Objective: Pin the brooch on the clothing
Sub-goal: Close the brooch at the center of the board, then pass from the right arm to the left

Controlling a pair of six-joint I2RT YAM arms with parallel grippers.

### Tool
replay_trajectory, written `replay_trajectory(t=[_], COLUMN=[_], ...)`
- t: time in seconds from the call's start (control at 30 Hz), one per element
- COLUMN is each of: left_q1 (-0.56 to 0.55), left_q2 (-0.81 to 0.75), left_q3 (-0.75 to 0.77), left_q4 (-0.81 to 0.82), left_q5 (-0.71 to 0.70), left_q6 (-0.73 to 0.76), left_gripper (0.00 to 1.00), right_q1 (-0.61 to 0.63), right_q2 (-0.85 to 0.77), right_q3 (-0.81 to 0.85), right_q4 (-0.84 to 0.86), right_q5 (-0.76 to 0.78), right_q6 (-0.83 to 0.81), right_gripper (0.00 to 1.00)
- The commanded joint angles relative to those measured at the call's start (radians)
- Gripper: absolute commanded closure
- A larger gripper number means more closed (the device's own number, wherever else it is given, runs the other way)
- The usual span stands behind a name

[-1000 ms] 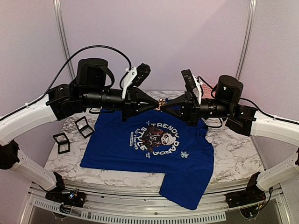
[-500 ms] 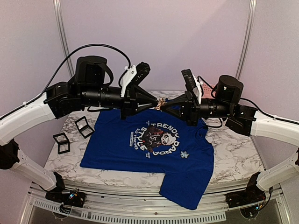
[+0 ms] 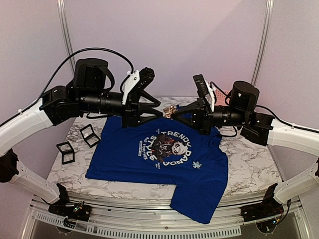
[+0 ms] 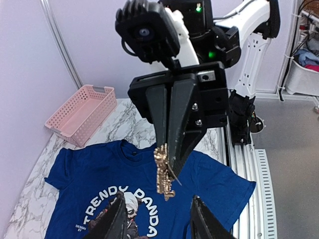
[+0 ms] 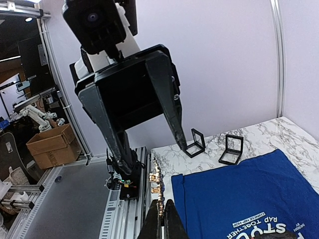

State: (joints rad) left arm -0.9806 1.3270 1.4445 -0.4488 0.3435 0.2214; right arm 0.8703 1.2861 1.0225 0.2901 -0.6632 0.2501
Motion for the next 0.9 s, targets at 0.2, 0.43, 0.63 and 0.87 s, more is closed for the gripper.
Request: replay_trajectory(t=[0.2, 0.43, 0.63, 0.87], left_q1=[0.022, 0.15, 0.247, 0.24], left_q2=[-0.05, 0.005, 0.128, 0.164], left_q3=[-0.101, -0.064, 0.027, 0.023], left_q4=[-0.012, -0.008, -0.073, 0.069], left_q5=[-0.035, 0.012, 0.217, 0.298], left_q6=[0.129, -0.061, -0.371, -0.607], left_gripper=[0.62, 0.67, 0.6, 0.33], right_q1=[0.005, 0.008, 0.053, 0.111], right_q2=[-0.061, -0.105, -0.067, -0.043], right_q3=[-0.024, -0.075, -0.154, -0.178], right_q4=[-0.053, -0.091, 0.096, 0.248], right_q5=[0.142, 0.533, 0.816, 0.84], right_q6=[-0.09, -0.564, -1.111, -1.553], right_gripper=[1.0, 1.0, 1.0, 1.0])
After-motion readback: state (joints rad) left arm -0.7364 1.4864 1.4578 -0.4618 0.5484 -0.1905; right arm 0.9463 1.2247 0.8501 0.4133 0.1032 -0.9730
